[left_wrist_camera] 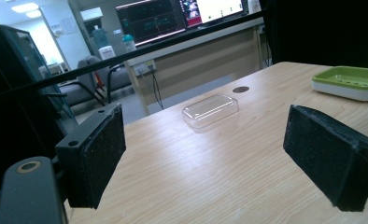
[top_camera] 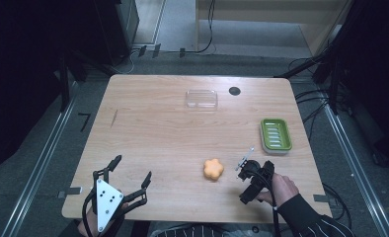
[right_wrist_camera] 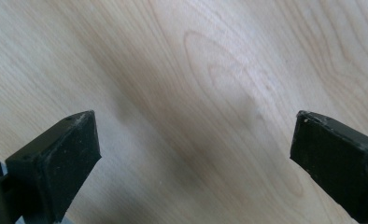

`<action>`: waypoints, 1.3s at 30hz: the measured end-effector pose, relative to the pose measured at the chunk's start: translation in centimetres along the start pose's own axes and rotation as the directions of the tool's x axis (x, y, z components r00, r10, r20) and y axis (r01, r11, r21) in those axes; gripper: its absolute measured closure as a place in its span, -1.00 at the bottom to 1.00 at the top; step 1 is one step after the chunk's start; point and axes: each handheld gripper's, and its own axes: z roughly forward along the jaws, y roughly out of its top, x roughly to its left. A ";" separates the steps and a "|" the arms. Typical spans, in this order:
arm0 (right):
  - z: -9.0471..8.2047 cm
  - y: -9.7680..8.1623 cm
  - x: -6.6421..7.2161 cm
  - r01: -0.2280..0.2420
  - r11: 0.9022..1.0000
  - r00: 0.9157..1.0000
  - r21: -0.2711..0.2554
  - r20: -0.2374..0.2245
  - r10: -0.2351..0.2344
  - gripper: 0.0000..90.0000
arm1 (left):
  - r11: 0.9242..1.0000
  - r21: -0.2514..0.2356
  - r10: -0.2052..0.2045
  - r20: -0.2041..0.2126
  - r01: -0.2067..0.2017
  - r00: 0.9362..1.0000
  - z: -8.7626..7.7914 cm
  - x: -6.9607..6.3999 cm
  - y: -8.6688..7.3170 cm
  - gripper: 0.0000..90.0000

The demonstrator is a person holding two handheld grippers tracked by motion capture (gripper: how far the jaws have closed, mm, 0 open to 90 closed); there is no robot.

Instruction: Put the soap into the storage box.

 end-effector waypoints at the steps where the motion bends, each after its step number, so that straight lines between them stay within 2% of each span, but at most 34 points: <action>1: 0.0 0.1 0.1 -0.011 1.000 1.000 -0.002 -0.002 0.011 -0.96 | 1.000 -0.001 0.000 0.000 0.000 1.000 0.0 0.0 0.0 -0.71; 34: 1.1 6.1 1.5 0.038 0.999 0.998 -0.024 -0.048 -0.039 -1.00 | 1.000 0.000 0.002 0.002 -0.002 1.000 0.0 0.0 0.0 -0.71; 39: 1.4 7.3 2.0 0.050 0.998 0.998 -0.049 -0.044 -0.052 -0.99 | 1.000 -0.001 0.001 0.002 -0.001 1.000 0.0 0.1 0.0 -0.71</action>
